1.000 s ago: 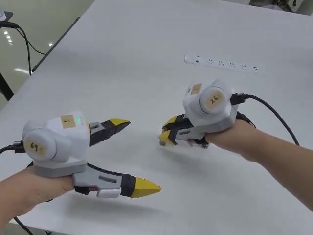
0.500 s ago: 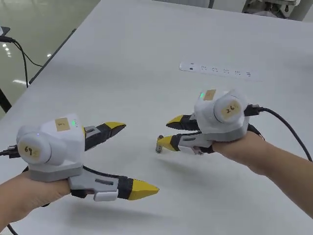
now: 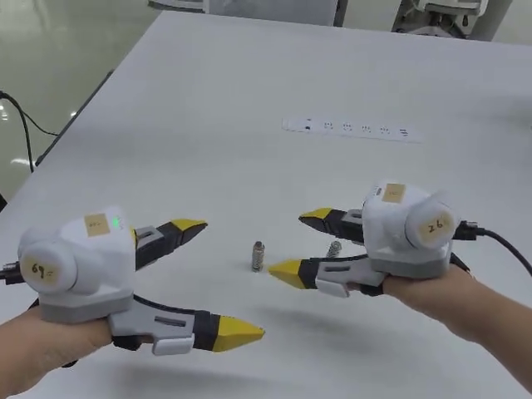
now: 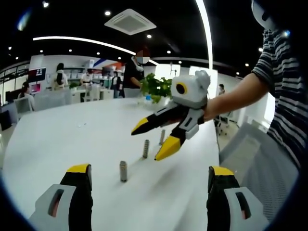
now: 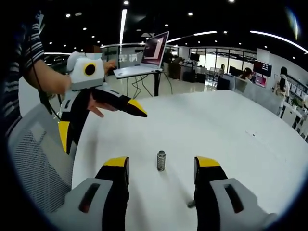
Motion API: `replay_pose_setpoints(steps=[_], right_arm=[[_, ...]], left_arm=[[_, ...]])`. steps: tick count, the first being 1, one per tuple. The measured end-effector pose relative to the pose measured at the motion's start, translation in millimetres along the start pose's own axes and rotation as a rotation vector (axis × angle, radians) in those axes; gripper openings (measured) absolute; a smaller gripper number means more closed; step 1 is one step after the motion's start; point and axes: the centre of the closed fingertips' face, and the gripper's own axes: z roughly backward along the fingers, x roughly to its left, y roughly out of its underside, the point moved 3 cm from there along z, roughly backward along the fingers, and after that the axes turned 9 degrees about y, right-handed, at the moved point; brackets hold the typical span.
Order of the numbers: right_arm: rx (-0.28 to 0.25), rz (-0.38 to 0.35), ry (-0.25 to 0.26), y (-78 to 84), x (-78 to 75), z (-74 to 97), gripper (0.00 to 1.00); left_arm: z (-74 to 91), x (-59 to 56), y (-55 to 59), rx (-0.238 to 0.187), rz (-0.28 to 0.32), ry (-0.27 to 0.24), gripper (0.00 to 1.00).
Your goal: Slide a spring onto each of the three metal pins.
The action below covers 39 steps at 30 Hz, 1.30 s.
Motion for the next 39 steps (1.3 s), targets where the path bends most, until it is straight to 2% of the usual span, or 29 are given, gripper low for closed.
replay_pose_setpoints(steps=[10,15,19,25,30,39], right_arm=[[-0.040,-0.016,0.004,0.8,7.9,17.9,0.65],[-0.050,-0.045,0.010,5.9,8.5,30.6,0.76],[-0.064,-0.070,0.057,13.0,-0.1,42.6,0.85],[-0.092,-0.109,0.111,19.6,-8.4,60.4,0.94],[-0.099,-0.125,0.136,25.5,-10.6,72.7,0.99],[-0.092,-0.130,0.156,39.9,-13.0,98.7,0.99]], left_arm=[[0.5,-4.0,-2.0,0.001,0.005,0.001,0.98],[-3.0,-5.9,-3.6,-0.011,0.006,0.003,0.98],[-7.2,-11.8,-5.7,-0.011,0.001,0.015,0.98],[-8.4,-15.8,-7.3,-0.009,-0.001,0.020,0.98],[-8.9,-17.5,-10.0,-0.018,0.001,0.015,0.98],[-4.4,-20.9,-10.3,-0.027,0.000,0.005,0.98]])
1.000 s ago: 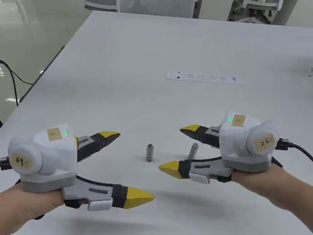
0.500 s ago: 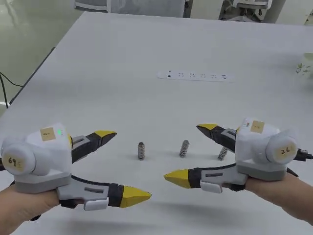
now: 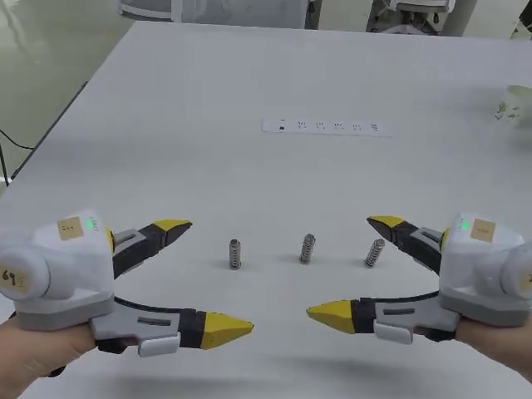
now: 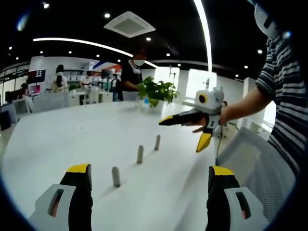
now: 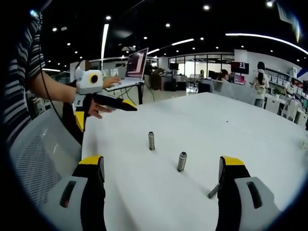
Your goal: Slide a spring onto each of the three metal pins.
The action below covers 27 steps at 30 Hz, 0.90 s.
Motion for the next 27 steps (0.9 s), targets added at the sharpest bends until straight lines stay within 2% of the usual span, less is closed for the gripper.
replay_pose_setpoints(steps=[11,22,27], right_arm=[[0.029,-0.017,0.081,16.3,-28.4,35.9,0.99],[0.069,-0.024,0.107,28.9,-34.8,53.2,0.99],[0.082,-0.010,0.083,28.7,-28.9,52.4,0.99]], left_arm=[[6.1,2.0,1.4,-0.001,0.003,-0.018,0.98],[12.1,3.7,7.3,0.018,0.003,-0.035,0.98],[19.6,7.1,12.4,0.022,0.016,-0.060,0.98]])
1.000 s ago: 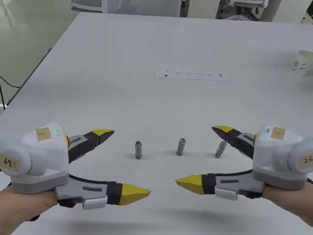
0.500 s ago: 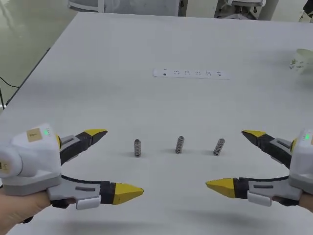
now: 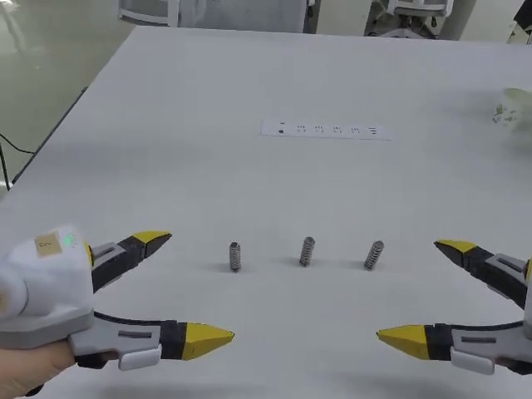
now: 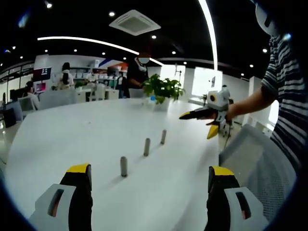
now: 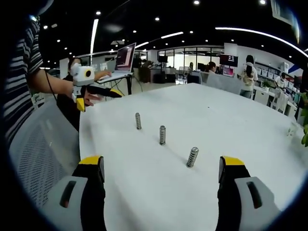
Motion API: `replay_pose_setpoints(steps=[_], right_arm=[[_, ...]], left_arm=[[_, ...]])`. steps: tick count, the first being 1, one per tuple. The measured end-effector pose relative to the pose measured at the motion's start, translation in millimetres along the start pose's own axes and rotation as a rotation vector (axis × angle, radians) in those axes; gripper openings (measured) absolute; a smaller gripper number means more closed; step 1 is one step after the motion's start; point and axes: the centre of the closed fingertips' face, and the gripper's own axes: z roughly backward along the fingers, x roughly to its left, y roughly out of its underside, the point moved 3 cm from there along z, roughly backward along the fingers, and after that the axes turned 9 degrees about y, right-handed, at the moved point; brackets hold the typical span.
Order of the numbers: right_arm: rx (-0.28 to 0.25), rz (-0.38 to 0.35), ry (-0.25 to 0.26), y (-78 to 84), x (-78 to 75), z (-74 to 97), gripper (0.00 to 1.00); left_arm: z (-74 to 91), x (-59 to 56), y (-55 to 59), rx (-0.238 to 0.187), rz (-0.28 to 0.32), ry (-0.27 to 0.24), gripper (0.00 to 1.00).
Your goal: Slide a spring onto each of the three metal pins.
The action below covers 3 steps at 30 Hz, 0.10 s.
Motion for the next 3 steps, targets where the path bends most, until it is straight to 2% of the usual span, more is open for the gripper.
replay_pose_setpoints(steps=[3], right_arm=[[0.016,0.028,-0.009,1.2,0.9,-1.9,0.99]], left_arm=[[4.0,1.2,2.0,0.002,0.006,-0.008,0.98]])
